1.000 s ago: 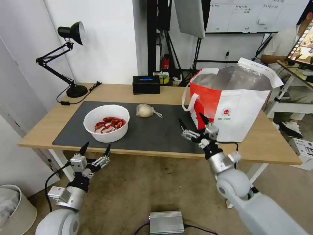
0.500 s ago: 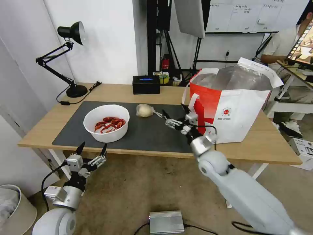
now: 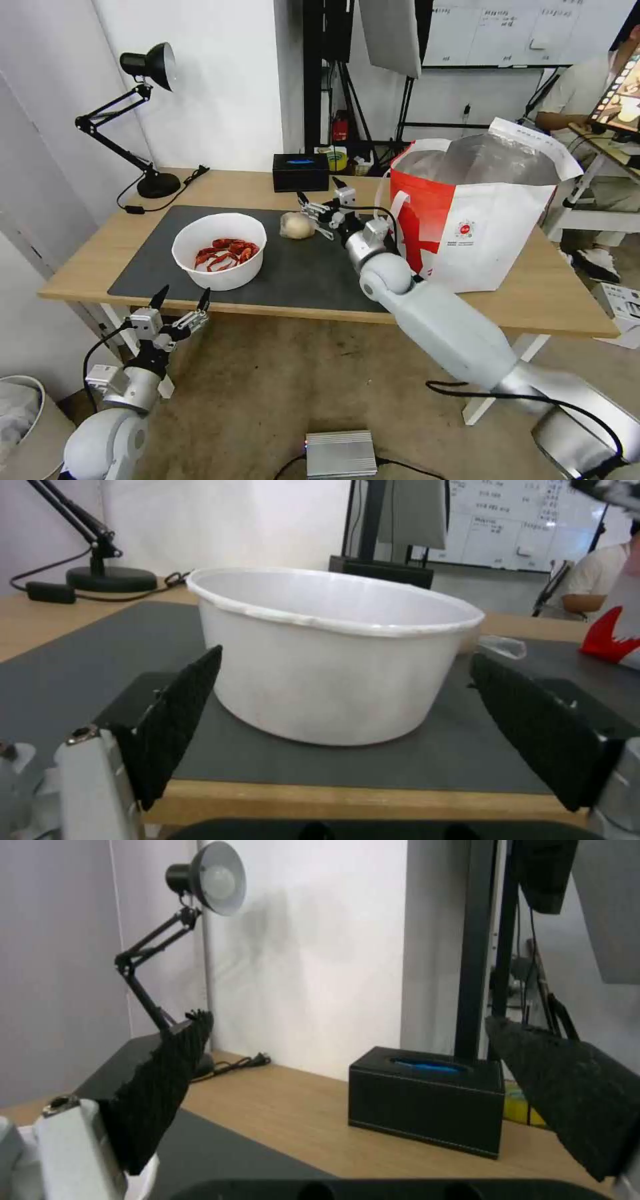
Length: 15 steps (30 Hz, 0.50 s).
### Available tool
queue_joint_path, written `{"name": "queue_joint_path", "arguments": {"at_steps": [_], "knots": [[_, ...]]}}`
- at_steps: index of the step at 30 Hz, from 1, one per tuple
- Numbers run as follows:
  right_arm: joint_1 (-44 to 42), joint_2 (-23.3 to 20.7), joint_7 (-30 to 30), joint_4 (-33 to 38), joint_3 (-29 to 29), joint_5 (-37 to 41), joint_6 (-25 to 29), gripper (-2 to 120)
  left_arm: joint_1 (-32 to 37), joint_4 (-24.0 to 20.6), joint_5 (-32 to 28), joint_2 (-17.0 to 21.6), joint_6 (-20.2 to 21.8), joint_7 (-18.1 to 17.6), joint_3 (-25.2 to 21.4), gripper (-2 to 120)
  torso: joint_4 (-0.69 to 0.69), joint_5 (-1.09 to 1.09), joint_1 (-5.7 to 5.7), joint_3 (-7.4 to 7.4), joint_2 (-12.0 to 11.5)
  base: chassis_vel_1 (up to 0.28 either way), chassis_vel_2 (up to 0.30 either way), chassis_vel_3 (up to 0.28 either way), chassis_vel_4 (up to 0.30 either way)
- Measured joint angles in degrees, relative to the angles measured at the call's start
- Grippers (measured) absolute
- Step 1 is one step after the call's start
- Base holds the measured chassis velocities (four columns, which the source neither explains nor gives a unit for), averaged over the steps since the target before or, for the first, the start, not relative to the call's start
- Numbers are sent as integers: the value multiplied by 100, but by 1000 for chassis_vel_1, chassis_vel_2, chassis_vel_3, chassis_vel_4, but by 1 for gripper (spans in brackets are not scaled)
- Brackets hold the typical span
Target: Pick up the trash from the table and place it into the takeout bag.
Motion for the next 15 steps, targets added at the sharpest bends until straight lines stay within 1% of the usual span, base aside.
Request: {"name": "queue_joint_path", "arguments": {"at_steps": [2,8,11,12,15], "knots": [[101,108,47,-159,-33,34,-52,100,86,-85,13,-36,0,1,-38,100,3,0,0,-1,1,0,0,0,0],[256,323,105,-518,-37,124,-212,100,90,-99,22,-44,-1,3,-60,100,1,0,0,-1,0,0,0,0,0],[392,423,187,-719,-87,268,-461,100,97,-99,31,-51,-2,5,-71,100,1,0,0,-1,1,0,0,0,0],[392,423,187,-719,-87,268,-461,100,97,-99,31,-51,-2,5,-71,100,1,0,0,-1,1,0,0,0,0],[490,517,272,-863,-141,538,-686,100,105,-99,62,-68,-5,6,-55,100,1,0,0,-1,0,0,0,0,0]]}}
